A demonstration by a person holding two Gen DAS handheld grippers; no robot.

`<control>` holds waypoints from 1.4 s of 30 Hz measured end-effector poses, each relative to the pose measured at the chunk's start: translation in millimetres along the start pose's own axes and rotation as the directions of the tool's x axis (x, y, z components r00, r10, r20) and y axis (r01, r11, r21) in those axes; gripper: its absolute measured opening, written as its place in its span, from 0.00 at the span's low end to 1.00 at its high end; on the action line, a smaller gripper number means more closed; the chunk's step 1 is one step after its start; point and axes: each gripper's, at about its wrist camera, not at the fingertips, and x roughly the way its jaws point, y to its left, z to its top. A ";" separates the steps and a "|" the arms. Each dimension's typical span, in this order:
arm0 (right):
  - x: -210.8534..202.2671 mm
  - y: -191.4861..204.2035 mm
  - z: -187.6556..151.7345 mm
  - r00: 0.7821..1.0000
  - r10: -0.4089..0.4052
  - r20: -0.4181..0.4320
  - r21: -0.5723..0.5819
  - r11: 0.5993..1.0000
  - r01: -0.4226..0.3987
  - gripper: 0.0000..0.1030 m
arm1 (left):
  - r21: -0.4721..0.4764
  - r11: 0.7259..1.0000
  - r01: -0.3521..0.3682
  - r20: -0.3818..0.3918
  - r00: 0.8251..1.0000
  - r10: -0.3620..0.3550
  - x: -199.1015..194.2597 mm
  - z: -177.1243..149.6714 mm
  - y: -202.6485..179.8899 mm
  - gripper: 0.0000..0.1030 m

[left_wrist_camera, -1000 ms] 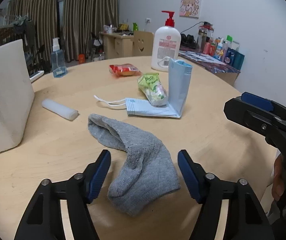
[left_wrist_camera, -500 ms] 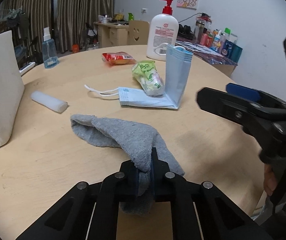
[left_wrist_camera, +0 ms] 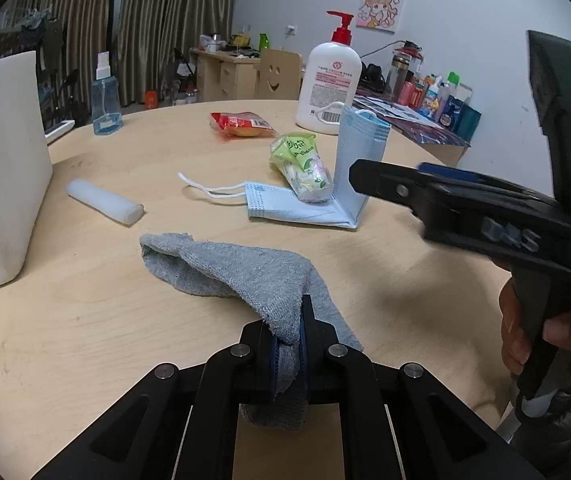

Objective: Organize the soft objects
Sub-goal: 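Grasp the blue face mask with the right gripper while the left lifts the sock, then carry the sock and face mask with both grippers over the white styrofoam box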

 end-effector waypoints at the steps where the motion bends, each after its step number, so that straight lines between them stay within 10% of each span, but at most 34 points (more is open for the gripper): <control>1: 2.2 0.2 0.9 1.000 0.000 -0.007 0.001 1.000 0.000 0.79 | -0.001 1.000 0.001 0.001 1.000 -0.001 -0.4 0.3 0.0 0.09; 8: 24.3 -9.4 2.3 0.996 0.041 -0.081 0.055 0.998 -0.036 0.24 | -0.006 1.000 0.005 0.008 1.000 -0.005 -1.4 0.0 1.2 0.09; 12: 35.0 -12.0 1.0 0.992 0.056 -0.117 0.077 0.996 -0.047 0.10 | -0.008 1.000 0.004 0.017 1.000 -0.004 -2.7 -0.3 1.8 0.09; 42: -78.4 8.9 2.6 0.986 0.103 0.134 0.060 0.992 -0.112 0.09 | -0.011 0.997 -0.079 0.260 0.962 0.079 -106.8 -10.5 5.9 0.08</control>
